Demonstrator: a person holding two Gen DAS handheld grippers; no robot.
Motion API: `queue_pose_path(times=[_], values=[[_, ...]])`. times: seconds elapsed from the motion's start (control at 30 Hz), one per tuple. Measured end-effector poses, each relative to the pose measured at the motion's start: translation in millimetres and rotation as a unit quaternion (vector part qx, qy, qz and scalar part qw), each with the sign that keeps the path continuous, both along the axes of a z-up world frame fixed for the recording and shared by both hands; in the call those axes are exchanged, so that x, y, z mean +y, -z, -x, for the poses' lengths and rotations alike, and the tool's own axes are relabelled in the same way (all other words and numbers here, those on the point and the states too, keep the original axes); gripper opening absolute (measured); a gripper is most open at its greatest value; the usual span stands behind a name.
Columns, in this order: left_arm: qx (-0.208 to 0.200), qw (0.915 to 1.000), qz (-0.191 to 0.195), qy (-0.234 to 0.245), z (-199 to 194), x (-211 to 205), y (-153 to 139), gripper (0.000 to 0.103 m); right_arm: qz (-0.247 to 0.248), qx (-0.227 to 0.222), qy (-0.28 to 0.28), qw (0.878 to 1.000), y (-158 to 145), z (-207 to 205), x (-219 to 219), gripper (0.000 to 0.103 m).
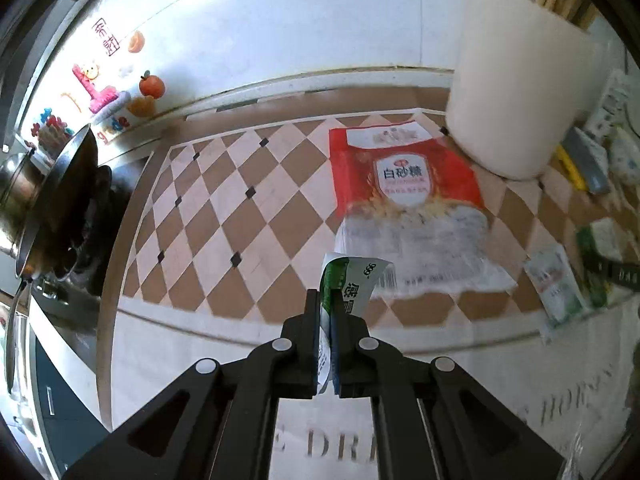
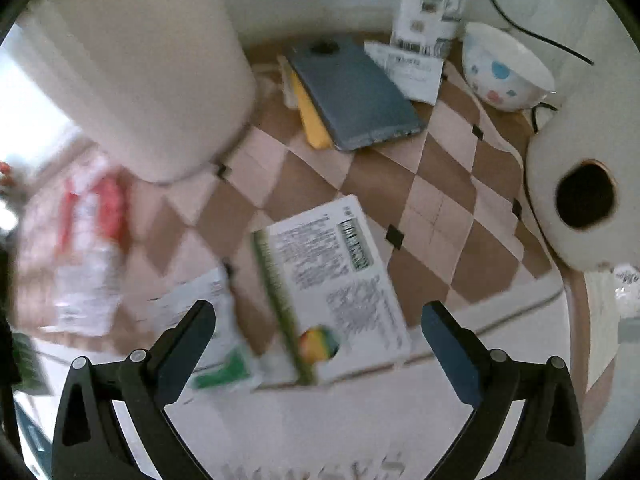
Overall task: Collect trash
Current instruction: 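Grasp the green-white packet with the left tool while the right tool grasps the medicine box, then carry packet and medicine box down over the trash bin and open both tools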
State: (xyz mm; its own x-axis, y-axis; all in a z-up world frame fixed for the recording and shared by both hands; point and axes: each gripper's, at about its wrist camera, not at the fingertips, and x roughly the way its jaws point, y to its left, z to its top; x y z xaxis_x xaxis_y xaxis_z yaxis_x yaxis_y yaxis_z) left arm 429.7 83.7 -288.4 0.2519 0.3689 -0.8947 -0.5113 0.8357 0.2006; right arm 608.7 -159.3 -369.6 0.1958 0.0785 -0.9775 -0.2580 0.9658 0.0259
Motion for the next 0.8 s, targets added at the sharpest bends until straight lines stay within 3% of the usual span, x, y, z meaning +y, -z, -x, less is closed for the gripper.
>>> queue_pose_path(times=[0.03,0.1,0.23,0.43,0.57,0.8], values=[[0.001,1.0000,0.001,-0.005,-2.5,2.3,1.7,0.002,0.019,0.002,-0.001,1.000,10.9,-3.7,1.2,0.102],[-0.003,1.0000,0.002,-0.009,-2.4,4.4,0.1,0.002,0.036,0.001,0.001,0.999,20.8,-4.2,0.1,0.078],[-0.012,0.9999,-0.006,-0.007,9.0,4.2,-6.8,0.002,0.032,-0.029,0.008,0.999,11.4,8.7,-6.6,0.077],[-0.032,0.9993,0.011,-0.014,57.9,4.0,-27.8,0.002,-0.021,-0.081,0.019,0.996,-46.1,62.8,-15.2,0.077],[-0.049,0.9987,0.016,0.002,120.9,4.2,-50.3,0.002,-0.085,-0.082,0.022,0.993,-78.3,118.1,-7.9,0.077],[-0.054,0.9980,0.031,0.011,281.8,23.8,-68.9,0.002,-0.191,-0.044,-0.017,0.981,-112.1,277.8,26.5,0.076]])
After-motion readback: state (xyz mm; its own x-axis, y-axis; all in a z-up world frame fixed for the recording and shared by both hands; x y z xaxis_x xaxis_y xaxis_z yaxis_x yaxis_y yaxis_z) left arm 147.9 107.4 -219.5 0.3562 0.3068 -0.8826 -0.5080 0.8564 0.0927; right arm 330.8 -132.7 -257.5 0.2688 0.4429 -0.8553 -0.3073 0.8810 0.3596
